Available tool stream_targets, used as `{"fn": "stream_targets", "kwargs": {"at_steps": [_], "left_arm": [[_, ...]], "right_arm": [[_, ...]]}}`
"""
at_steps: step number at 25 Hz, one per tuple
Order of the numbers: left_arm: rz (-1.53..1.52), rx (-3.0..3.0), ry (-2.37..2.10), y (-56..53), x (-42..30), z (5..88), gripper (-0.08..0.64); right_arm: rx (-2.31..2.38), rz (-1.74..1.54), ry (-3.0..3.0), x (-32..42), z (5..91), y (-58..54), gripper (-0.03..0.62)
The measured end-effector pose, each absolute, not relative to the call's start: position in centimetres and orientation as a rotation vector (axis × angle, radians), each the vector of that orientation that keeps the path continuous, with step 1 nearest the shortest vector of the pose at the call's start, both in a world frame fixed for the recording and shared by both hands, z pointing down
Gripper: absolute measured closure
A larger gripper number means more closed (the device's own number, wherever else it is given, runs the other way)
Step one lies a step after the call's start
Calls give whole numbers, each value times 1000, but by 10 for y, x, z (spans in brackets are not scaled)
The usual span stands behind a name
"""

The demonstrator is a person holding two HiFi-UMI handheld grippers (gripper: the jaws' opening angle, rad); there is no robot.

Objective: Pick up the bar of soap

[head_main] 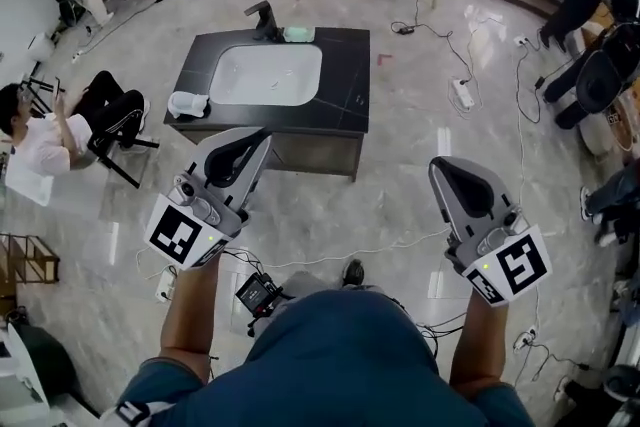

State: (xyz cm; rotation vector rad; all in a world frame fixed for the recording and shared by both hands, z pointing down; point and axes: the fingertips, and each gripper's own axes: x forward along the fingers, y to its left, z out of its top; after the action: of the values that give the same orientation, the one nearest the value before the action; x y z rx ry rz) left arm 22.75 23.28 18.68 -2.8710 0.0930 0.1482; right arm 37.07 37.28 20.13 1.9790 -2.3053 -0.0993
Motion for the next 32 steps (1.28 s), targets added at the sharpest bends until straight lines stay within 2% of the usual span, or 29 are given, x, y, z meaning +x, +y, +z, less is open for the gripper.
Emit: {"fn": "stream_targets", "kwargs": {"at_steps": [11, 22, 32], "left_arm": [[108, -2866, 302, 166, 203, 189, 558], [166, -2843, 406, 68, 135, 179, 558], [48, -2840, 545, 11, 83, 204, 558]], "right_arm": [[1822, -91, -2435, 371, 204, 284, 578], [1733, -115, -2475, 311, 194, 173, 578], [1582, -57, -2546, 267, 201, 100, 578]]}}
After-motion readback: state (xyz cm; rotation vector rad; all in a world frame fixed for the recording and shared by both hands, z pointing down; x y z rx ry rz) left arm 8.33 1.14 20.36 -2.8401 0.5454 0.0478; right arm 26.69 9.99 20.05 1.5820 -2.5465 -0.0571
